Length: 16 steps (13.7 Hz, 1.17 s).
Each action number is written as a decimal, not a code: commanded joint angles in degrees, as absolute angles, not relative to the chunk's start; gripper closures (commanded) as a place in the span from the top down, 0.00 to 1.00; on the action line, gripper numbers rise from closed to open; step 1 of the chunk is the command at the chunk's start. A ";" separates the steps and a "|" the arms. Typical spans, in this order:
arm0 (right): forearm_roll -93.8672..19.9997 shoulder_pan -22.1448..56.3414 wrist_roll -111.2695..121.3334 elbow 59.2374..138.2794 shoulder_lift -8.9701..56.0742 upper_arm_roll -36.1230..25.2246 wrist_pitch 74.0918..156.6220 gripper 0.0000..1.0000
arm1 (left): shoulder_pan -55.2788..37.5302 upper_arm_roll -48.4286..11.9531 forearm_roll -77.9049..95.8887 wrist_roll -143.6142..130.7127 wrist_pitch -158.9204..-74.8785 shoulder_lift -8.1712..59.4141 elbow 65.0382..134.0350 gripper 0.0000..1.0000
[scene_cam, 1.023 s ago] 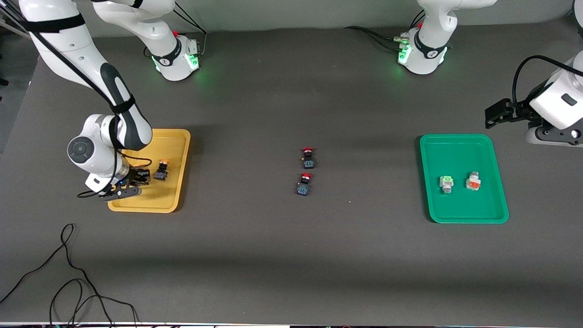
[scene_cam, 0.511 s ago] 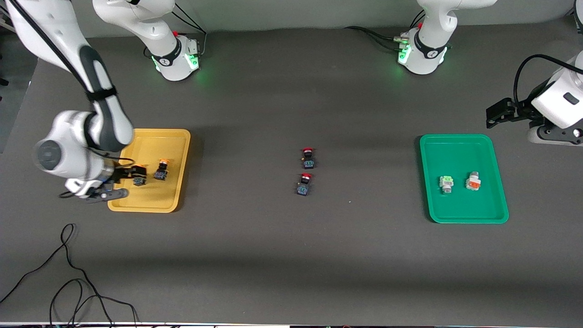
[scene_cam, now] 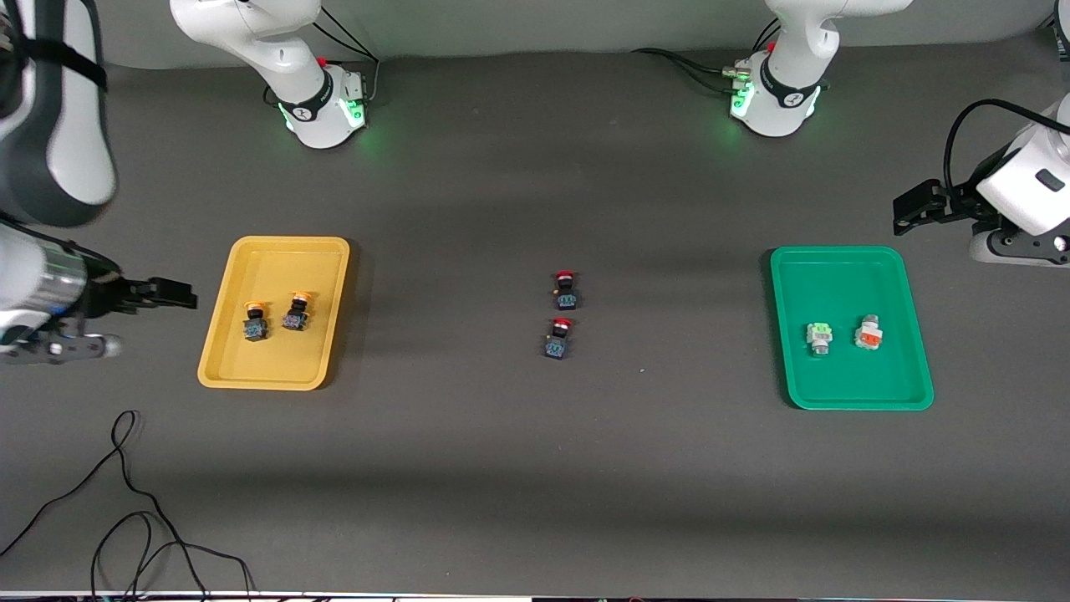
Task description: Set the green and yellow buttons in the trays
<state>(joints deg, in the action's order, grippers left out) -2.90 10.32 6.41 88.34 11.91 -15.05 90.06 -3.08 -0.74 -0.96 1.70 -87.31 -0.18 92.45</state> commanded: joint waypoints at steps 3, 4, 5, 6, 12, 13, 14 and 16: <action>-2.82 8.70 5.18 75.61 11.34 -15.21 75.88 1.00 | -3.69 -0.09 -0.53 1.67 -86.57 -1.76 93.16 1.00; -0.38 9.05 5.36 73.67 11.08 -14.68 72.72 1.00 | -3.69 -0.09 -0.53 1.67 -86.49 -1.76 93.16 1.00; 2.26 9.66 5.45 72.35 11.16 -14.33 70.51 1.00 | -3.78 -0.09 -0.53 1.67 -86.48 -1.76 93.16 1.00; 2.98 9.84 5.19 72.33 11.16 -13.89 70.14 1.00 | -3.78 -0.09 -0.53 1.67 -86.48 -1.76 93.16 1.00; 2.73 8.08 1.06 76.10 4.85 -11.34 74.52 1.00 | -3.78 -0.09 -0.53 1.67 -86.48 -1.76 93.16 1.00; 2.38 8.87 -0.42 78.29 3.44 -11.34 76.53 1.00 | -3.78 -0.09 -0.53 1.67 -86.48 -1.76 93.16 1.00; 2.03 8.88 -0.96 81.62 1.43 -11.34 79.68 1.00 | -3.87 -0.09 -0.53 1.58 -86.48 -1.67 93.16 1.00; 0.53 8.88 -0.97 87.78 -2.45 -11.34 85.41 1.00 | -3.78 -0.09 -0.53 1.67 -86.48 -1.67 93.16 1.00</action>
<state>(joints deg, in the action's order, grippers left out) 1.60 8.53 0.88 79.15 3.42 -11.61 80.02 -3.08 -0.73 -0.96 1.71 -87.30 -0.19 92.44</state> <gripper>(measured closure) 0.000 0.000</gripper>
